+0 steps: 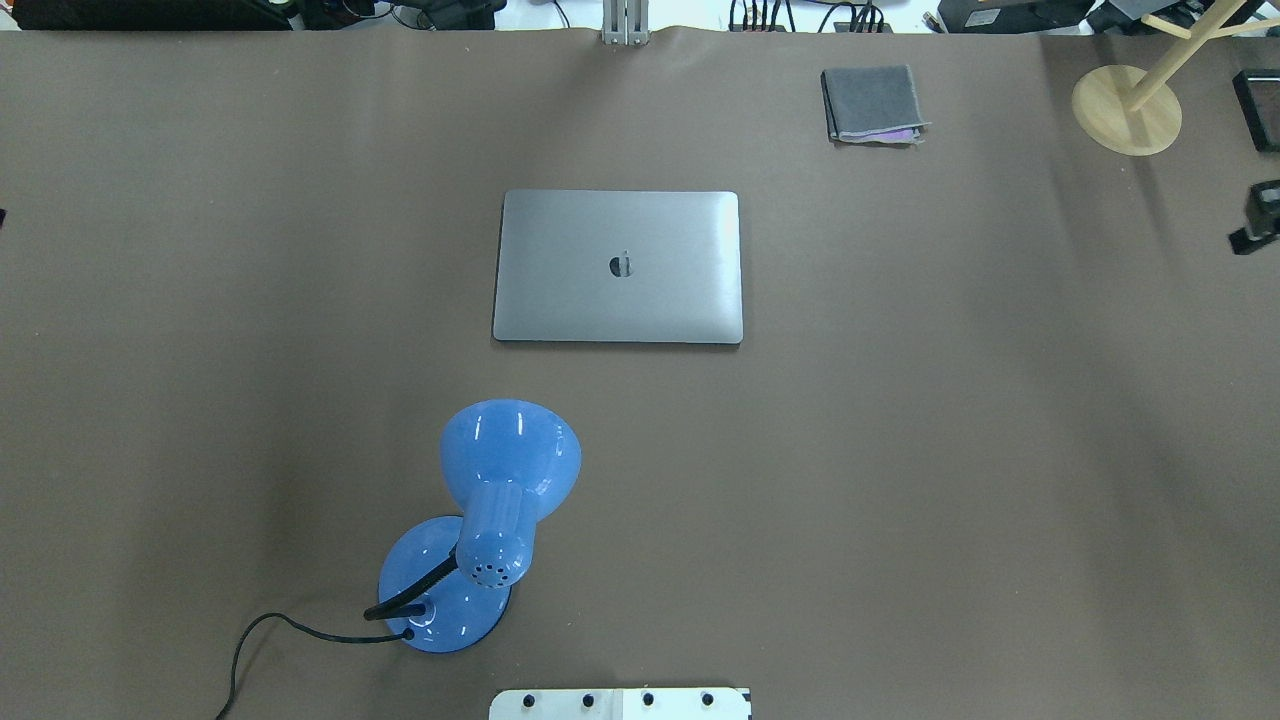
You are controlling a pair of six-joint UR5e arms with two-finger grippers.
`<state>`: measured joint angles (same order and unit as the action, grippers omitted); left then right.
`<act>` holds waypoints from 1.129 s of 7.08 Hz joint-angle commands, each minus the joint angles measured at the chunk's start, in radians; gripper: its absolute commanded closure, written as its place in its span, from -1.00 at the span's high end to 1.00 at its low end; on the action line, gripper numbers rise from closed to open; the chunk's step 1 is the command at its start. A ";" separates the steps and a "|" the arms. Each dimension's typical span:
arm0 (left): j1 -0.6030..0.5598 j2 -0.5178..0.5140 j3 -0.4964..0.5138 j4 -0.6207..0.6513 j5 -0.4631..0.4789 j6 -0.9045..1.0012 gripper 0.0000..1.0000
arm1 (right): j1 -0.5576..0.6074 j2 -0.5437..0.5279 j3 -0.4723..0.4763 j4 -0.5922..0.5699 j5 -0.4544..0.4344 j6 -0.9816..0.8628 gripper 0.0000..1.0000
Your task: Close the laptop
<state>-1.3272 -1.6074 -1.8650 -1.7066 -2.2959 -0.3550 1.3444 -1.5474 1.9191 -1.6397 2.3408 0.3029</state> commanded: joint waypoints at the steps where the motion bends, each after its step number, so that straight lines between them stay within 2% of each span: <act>1: -0.133 0.127 0.004 0.018 -0.063 0.180 0.94 | 0.114 -0.088 -0.049 -0.035 -0.020 -0.201 0.99; 2: -0.171 0.167 0.006 0.056 -0.079 0.250 0.95 | 0.149 -0.100 -0.098 -0.038 -0.062 -0.332 1.00; 4: -0.228 0.170 0.004 0.282 -0.073 0.470 0.95 | 0.176 -0.102 -0.143 -0.064 -0.095 -0.425 1.00; 6: -0.234 0.231 0.009 0.279 -0.031 0.536 0.95 | 0.177 -0.112 -0.155 -0.086 -0.090 -0.445 1.00; 8: -0.236 0.231 0.023 0.275 -0.033 0.528 0.96 | 0.179 -0.114 -0.154 -0.086 -0.083 -0.459 1.00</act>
<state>-1.5612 -1.3806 -1.8481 -1.4300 -2.3306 0.1708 1.5223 -1.6596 1.7665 -1.7247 2.2553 -0.1490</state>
